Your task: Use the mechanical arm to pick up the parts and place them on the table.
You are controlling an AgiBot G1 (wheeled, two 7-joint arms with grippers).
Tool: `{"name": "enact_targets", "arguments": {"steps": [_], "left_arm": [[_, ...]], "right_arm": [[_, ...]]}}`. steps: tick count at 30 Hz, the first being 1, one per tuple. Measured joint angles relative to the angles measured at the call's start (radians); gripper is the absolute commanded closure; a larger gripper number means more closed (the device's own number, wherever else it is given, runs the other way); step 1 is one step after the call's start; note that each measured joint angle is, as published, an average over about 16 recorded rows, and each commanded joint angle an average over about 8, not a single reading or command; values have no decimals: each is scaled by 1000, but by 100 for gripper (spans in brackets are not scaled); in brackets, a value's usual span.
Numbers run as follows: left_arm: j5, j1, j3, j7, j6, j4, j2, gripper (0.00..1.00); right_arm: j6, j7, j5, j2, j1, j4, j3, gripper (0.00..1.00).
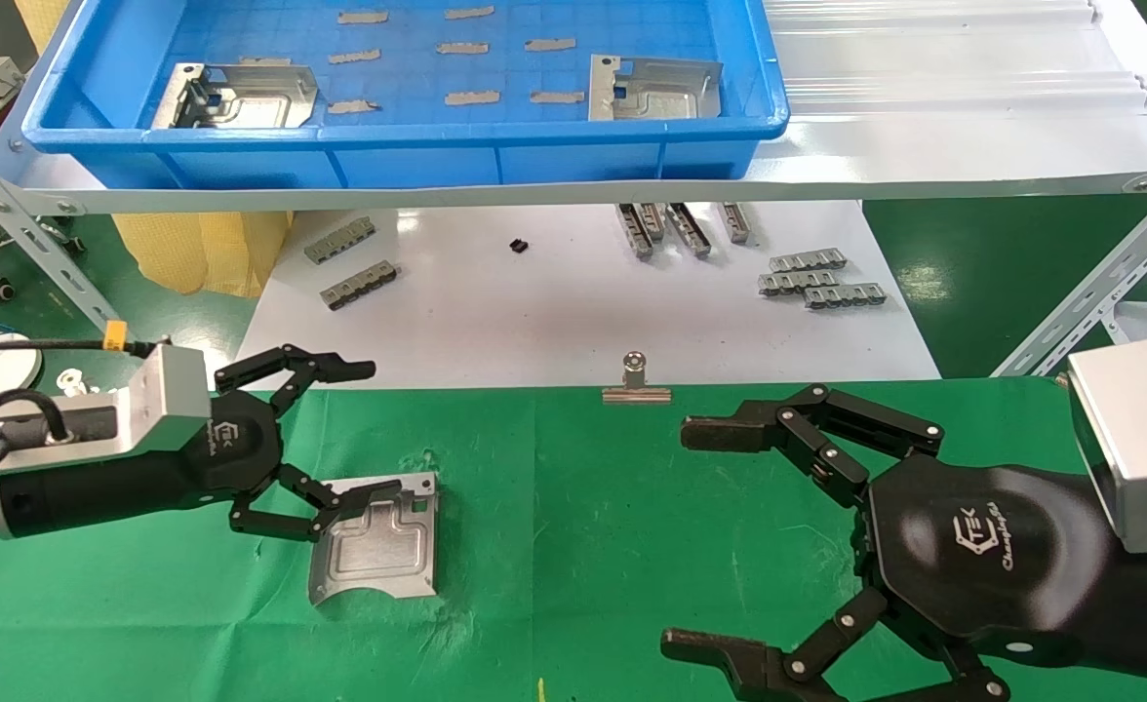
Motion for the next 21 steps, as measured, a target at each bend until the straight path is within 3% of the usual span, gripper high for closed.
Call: {"name": "enact_targets", "arguments": {"steps": [21], "left_arm": [[-126,189,-140,-341,-38,-438,-116,0]], "right_arm": [[0,0,0,0,0,0,-1,0]]}}
